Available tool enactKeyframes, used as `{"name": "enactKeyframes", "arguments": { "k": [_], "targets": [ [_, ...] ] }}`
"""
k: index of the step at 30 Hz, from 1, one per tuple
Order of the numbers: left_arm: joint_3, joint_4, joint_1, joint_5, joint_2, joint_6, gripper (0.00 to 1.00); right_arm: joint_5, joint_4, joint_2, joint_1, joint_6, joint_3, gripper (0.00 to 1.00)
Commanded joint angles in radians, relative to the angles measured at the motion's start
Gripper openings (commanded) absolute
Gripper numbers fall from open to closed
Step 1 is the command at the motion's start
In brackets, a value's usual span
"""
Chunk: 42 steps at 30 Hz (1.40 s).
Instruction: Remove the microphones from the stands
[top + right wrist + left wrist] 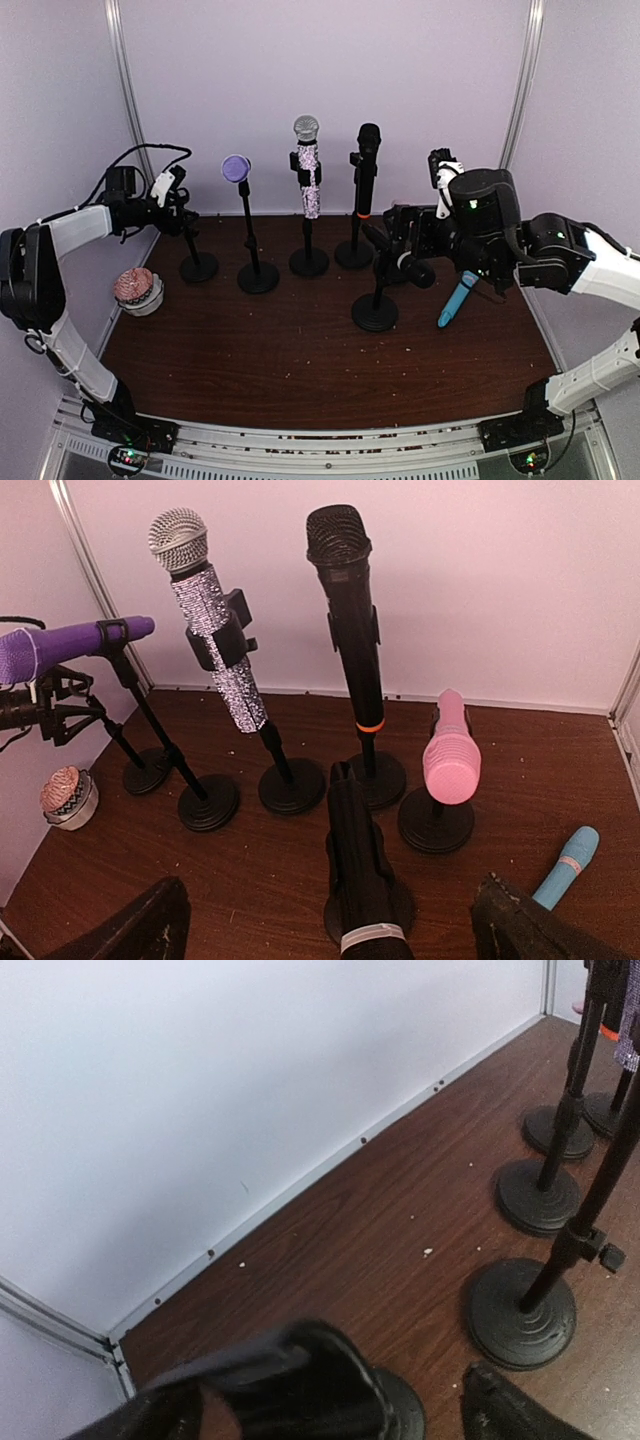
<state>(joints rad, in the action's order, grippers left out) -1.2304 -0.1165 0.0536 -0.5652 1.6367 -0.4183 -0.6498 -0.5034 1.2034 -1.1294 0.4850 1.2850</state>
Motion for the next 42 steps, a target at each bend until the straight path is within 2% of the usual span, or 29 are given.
{"name": "enactKeyframes", "arguments": {
  "k": [1, 7, 14, 19, 22, 26, 33, 37, 42],
  "targets": [
    [-0.031, -0.052, 0.006, -0.031, -0.089, -0.039, 0.98, 0.056, -0.011, -0.060, 0.032, 0.031, -0.044, 1.00],
    [-0.123, -0.276, 0.006, 0.013, -0.174, -0.020, 0.98, 0.166, -0.097, -0.083, 0.062, 0.024, -0.082, 1.00],
    [-0.093, -0.438, 0.006, -0.037, -0.359, 0.013, 0.98, 0.247, -0.195, -0.057, 0.066, 0.030, -0.149, 0.99],
    [-0.056, -0.511, 0.005, -0.114, -0.453, 0.055, 0.97, 0.239, -0.202, -0.030, 0.074, 0.017, -0.158, 0.87],
    [-0.003, -0.513, 0.001, -0.152, -0.505, 0.089, 0.90, 0.242, -0.201, -0.001, 0.088, 0.003, -0.139, 0.74],
    [0.096, -0.514, -0.040, -0.146, -0.580, 0.109, 0.84, 0.242, -0.207, 0.039, 0.098, -0.024, -0.101, 0.64],
    [0.273, -0.468, -0.179, -0.079, -0.695, 0.071, 0.77, 0.231, -0.244, 0.113, 0.102, -0.055, -0.044, 0.68],
    [0.364, -0.347, -0.276, -0.038, -0.715, 0.093, 0.70, 0.225, -0.258, 0.137, 0.103, -0.054, -0.024, 0.59],
    [0.440, -0.163, -0.439, 0.033, -0.654, 0.134, 0.67, 0.223, -0.263, 0.149, 0.105, -0.060, -0.010, 0.41]
  ]
}}
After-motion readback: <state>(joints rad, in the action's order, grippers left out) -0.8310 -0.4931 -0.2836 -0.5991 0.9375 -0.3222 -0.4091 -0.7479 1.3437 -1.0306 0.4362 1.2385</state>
